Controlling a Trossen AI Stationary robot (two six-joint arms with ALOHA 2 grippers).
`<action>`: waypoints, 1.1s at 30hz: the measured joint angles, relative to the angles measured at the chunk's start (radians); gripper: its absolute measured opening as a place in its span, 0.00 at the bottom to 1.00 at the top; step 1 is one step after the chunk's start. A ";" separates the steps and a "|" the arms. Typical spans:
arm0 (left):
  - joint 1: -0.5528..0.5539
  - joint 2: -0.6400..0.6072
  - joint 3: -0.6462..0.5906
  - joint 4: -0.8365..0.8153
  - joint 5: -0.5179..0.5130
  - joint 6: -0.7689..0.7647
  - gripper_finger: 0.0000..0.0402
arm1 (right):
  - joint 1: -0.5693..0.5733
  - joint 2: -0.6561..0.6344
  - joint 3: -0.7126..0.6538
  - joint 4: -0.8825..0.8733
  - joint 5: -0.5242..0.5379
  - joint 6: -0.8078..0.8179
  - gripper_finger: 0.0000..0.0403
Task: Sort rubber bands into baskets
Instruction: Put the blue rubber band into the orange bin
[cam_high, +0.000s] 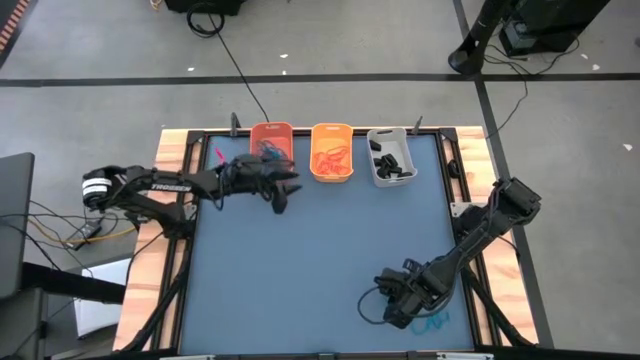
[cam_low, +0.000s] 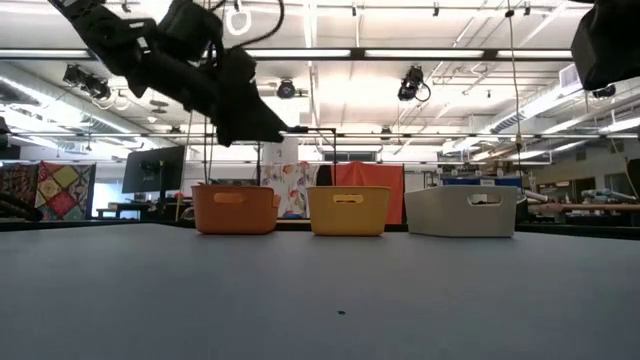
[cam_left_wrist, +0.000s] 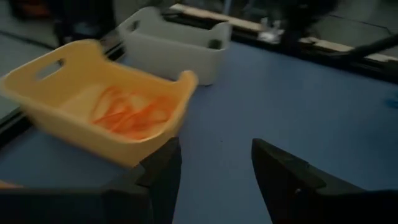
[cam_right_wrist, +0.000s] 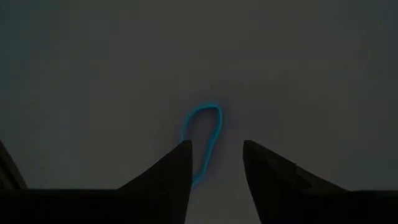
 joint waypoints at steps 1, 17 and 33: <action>-0.022 0.000 0.000 0.011 -0.008 0.001 0.49 | 0.003 0.000 0.000 0.001 0.007 0.000 0.38; -0.241 0.000 0.000 0.278 -0.026 0.052 0.49 | 0.022 0.000 -0.001 0.029 0.070 -0.024 0.29; -0.283 0.004 0.000 0.224 -0.007 0.040 0.49 | 0.059 0.000 -0.007 -0.002 0.129 -0.009 0.29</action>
